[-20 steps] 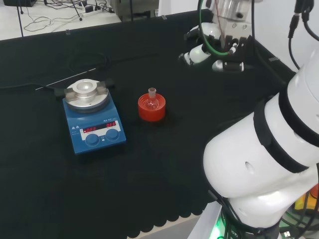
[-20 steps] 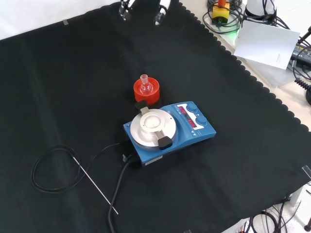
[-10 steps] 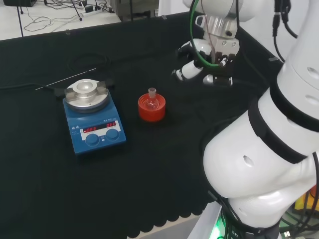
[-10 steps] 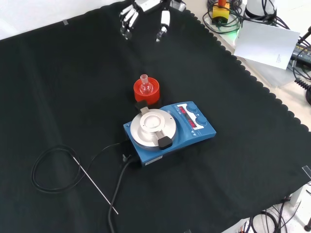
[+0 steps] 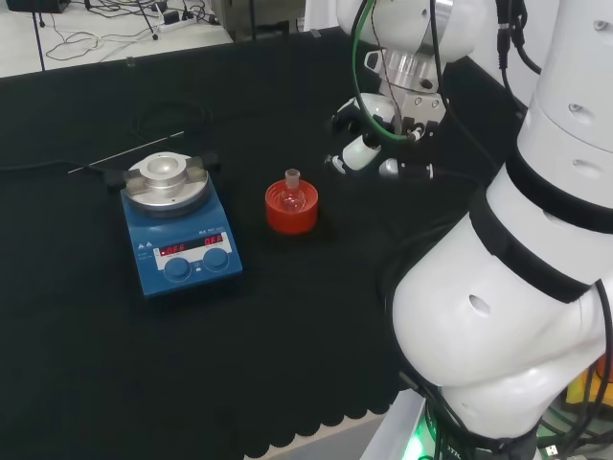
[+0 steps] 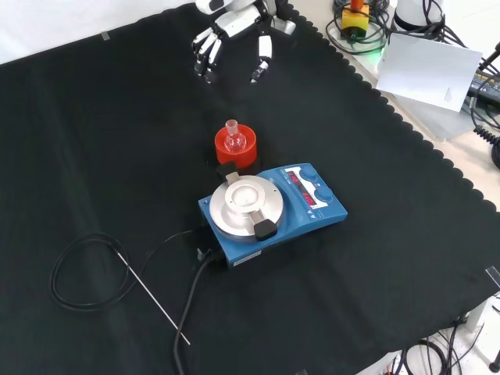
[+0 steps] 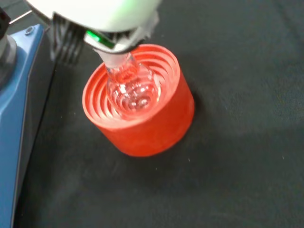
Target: Pick up the round-bottom flask.
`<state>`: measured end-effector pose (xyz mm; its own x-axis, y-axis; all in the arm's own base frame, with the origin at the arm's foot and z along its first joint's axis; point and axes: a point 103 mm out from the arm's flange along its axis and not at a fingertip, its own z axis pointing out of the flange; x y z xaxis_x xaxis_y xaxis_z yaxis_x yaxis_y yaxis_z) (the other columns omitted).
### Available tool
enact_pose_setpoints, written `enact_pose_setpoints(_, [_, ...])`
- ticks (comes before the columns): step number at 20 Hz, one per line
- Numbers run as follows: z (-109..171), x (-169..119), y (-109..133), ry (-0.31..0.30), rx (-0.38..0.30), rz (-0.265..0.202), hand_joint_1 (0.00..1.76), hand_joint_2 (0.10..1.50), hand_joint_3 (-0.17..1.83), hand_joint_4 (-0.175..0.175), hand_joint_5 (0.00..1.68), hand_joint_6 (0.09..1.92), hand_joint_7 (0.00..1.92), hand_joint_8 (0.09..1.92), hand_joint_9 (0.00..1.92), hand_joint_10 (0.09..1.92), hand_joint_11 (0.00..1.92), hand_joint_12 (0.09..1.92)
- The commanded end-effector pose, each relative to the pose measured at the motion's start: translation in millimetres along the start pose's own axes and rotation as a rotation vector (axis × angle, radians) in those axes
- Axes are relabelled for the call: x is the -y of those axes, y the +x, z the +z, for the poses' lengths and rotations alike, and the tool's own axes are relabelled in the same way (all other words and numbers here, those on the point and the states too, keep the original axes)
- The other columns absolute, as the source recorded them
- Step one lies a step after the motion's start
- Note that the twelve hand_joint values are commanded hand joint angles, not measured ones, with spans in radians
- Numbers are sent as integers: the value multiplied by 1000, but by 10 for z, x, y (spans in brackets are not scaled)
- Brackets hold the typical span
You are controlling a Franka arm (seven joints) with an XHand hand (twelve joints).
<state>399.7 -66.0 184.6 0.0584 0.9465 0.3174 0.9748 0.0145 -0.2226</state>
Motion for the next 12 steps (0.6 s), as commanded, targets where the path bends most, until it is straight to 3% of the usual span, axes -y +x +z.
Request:
enact_pose_setpoints(1, [285,-303,76,-20,-61,-32,1017,510,705,-21,629,203,234,654,424,678,12,1433])
enact_pose_setpoints(5, [353,-368,124,-21,-83,-39,1036,501,728,-24,644,247,204,651,414,678,16,1431])
enact_pose_setpoints(9, [406,-414,118,-14,-118,-41,1048,492,756,-28,607,513,188,670,406,689,15,1437])
enact_pose_setpoints(12, [436,-439,97,-17,-137,-43,1049,491,764,-30,603,603,186,674,405,691,19,1434])
